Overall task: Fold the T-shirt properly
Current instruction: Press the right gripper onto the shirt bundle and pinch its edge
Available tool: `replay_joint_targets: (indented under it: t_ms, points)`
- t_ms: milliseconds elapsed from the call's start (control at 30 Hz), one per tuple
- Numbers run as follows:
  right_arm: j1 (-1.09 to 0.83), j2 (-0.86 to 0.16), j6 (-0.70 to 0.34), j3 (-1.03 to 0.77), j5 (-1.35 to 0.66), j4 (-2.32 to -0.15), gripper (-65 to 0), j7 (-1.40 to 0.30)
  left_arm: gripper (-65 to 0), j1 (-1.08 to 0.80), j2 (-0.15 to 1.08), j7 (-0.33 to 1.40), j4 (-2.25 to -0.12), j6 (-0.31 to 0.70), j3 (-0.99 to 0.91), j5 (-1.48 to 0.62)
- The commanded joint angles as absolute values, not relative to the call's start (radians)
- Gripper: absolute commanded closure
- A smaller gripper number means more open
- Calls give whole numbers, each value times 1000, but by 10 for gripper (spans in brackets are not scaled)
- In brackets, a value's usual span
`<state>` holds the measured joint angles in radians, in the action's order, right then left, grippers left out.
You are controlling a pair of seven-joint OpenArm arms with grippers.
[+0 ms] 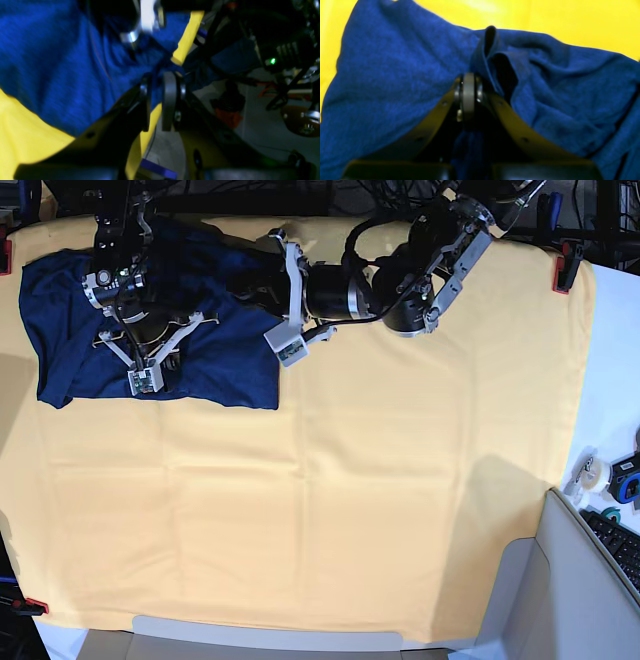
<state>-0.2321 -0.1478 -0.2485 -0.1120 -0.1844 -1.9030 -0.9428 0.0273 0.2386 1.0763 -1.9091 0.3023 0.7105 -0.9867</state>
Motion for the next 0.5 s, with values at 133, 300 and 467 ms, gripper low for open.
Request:
replay_joint_targets:
  t_ms: [133, 300, 467]
  points:
    - [-229, -211, -163, -117, -186, -1926, 0, -923, -61, 39, 236, 1061, -1926, 306, 707, -1006]
    - [-229, -242, -99, -117, -186, -1925, 0, -923, -61, 39, 236, 1061, -1926, 306, 707, -1004]
    - [-231, -242, -73, -117, -186, -1925, 0, -923, -61, 25, 236, 1059, -1926, 306, 705, -1004]
